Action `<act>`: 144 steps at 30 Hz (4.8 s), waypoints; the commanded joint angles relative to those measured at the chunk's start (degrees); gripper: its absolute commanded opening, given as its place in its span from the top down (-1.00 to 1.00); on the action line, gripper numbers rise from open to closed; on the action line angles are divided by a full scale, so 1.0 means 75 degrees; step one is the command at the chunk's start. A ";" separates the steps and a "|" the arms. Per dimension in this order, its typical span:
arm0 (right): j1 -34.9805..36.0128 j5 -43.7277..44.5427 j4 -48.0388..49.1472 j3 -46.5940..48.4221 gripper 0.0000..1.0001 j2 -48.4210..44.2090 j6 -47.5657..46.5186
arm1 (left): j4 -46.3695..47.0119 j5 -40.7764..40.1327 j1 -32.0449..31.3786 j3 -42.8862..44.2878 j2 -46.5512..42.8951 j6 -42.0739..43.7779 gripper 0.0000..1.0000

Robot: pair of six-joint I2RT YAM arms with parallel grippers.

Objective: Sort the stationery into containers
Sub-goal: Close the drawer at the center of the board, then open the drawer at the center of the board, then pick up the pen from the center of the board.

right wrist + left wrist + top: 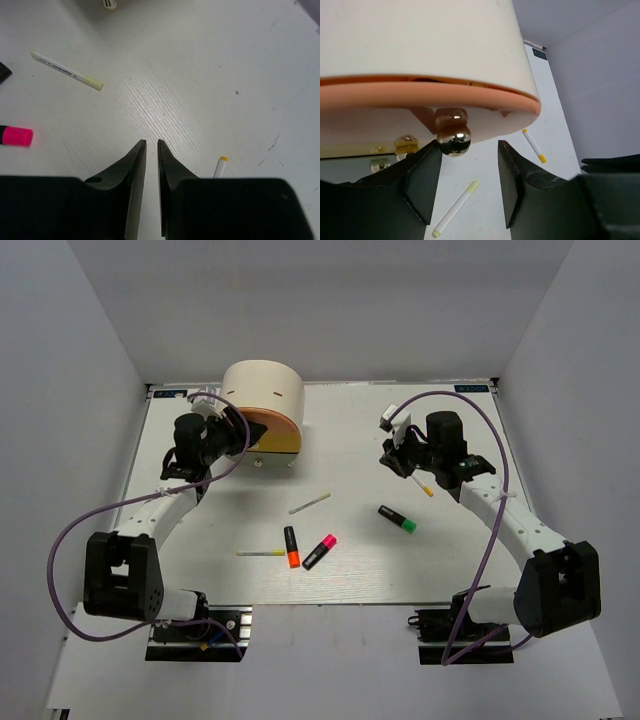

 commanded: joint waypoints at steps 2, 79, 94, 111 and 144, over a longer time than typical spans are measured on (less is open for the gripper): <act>-0.0026 -0.0164 0.0108 0.0047 0.57 0.0025 -0.0010 | -0.0040 0.0043 -0.0015 0.0492 0.0089 -0.0001 -0.17; -0.0225 -0.0188 0.0179 -0.0340 0.49 -0.0151 -0.0010 | -0.0182 -0.0871 -0.0086 0.0282 0.1015 0.1569 -0.02; -0.0376 -0.0223 0.0213 -0.0375 0.49 -0.0151 0.0001 | 0.0216 -0.0648 -0.0086 -0.0010 0.0758 0.1288 0.67; -0.0248 -0.0223 0.0225 -0.0246 0.29 0.0060 0.0130 | 0.0053 -0.0555 -0.0379 -0.1218 -0.0613 0.1147 0.86; -0.0728 0.2765 -0.0911 0.0890 0.07 0.2696 0.0048 | -0.4387 -0.1293 -0.0308 -0.2119 -0.4655 0.1055 -0.65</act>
